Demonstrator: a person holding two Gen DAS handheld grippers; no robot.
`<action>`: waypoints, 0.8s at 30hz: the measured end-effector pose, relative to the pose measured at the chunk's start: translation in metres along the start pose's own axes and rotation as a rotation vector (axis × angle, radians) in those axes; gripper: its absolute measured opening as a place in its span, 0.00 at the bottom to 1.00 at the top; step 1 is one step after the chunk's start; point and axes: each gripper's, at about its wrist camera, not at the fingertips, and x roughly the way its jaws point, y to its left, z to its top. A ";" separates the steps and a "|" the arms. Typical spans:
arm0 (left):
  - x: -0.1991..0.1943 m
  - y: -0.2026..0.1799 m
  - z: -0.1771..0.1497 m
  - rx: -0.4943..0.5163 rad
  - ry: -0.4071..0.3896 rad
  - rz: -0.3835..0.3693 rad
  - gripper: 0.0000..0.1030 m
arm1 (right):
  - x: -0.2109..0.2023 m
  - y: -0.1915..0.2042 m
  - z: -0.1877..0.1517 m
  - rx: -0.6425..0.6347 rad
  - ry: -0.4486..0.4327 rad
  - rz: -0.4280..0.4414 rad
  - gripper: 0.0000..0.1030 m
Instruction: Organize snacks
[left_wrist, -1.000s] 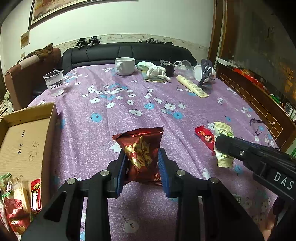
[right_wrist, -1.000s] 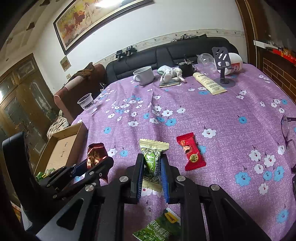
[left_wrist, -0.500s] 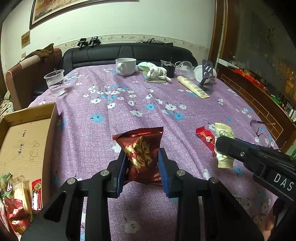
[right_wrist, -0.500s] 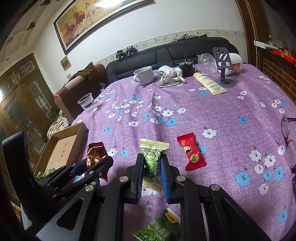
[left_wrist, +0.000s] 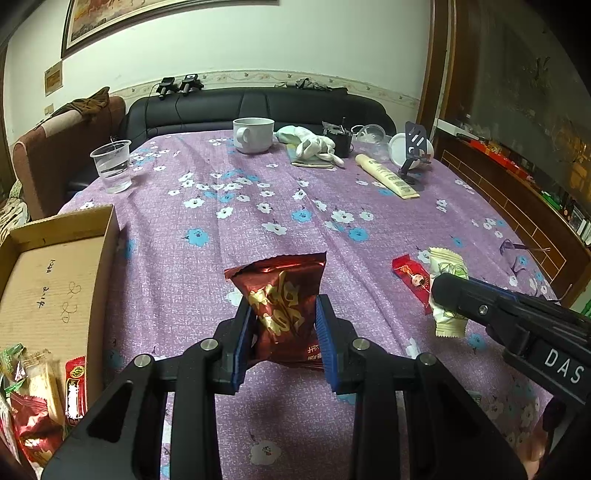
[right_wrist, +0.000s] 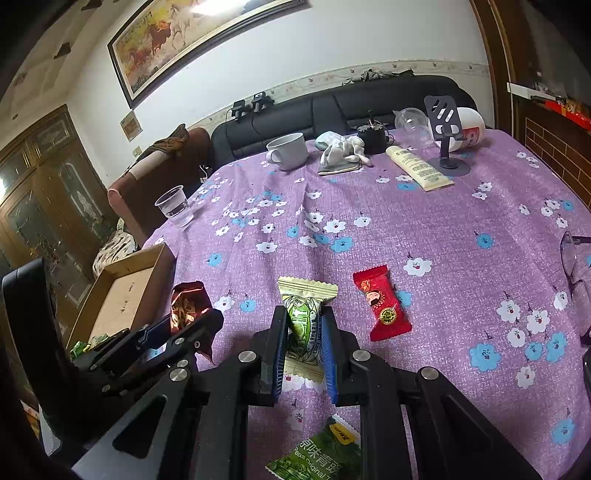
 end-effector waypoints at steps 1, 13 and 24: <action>0.000 0.000 0.000 0.000 0.001 -0.001 0.29 | 0.000 0.000 0.000 0.000 0.000 0.000 0.17; -0.018 0.012 0.007 -0.060 -0.048 -0.022 0.29 | -0.005 -0.001 0.002 0.021 -0.019 0.012 0.17; -0.082 0.055 0.003 -0.134 -0.113 -0.017 0.29 | -0.015 0.032 0.001 -0.045 -0.045 0.077 0.17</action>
